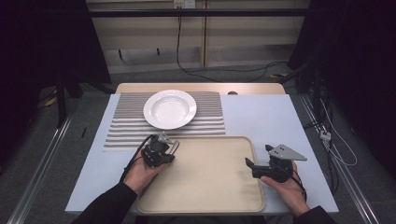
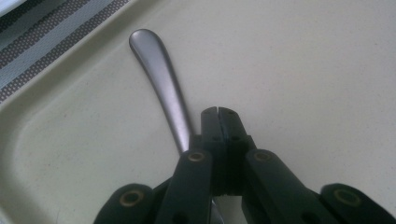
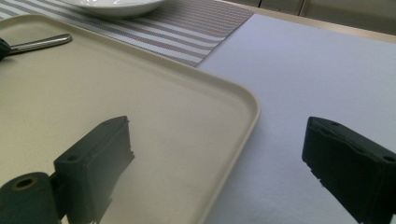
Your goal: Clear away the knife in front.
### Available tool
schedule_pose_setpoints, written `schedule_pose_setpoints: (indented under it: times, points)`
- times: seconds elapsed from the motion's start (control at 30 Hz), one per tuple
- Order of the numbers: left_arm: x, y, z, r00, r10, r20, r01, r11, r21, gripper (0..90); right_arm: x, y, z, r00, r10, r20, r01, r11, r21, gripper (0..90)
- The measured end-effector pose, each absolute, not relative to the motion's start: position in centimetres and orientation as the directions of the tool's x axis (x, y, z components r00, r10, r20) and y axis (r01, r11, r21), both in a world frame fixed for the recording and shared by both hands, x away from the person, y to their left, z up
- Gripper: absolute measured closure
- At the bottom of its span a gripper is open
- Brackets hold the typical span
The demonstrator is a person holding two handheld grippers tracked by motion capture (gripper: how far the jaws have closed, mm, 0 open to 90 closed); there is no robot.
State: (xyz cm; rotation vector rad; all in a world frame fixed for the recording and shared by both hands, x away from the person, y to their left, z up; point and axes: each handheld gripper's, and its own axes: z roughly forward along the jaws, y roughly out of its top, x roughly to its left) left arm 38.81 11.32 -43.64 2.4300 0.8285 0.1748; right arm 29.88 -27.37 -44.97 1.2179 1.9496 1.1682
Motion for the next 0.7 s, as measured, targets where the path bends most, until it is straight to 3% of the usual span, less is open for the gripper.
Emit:
schedule_pose_setpoints:
  times: [0.7]
  points:
    - [38.26,12.15,-43.42,0.790,0.612,-0.028,0.531,-0.661,0.531,90.0,30.01,-27.32,-45.00,-0.430,0.903,-0.008,0.421,0.209,0.883,8.4]
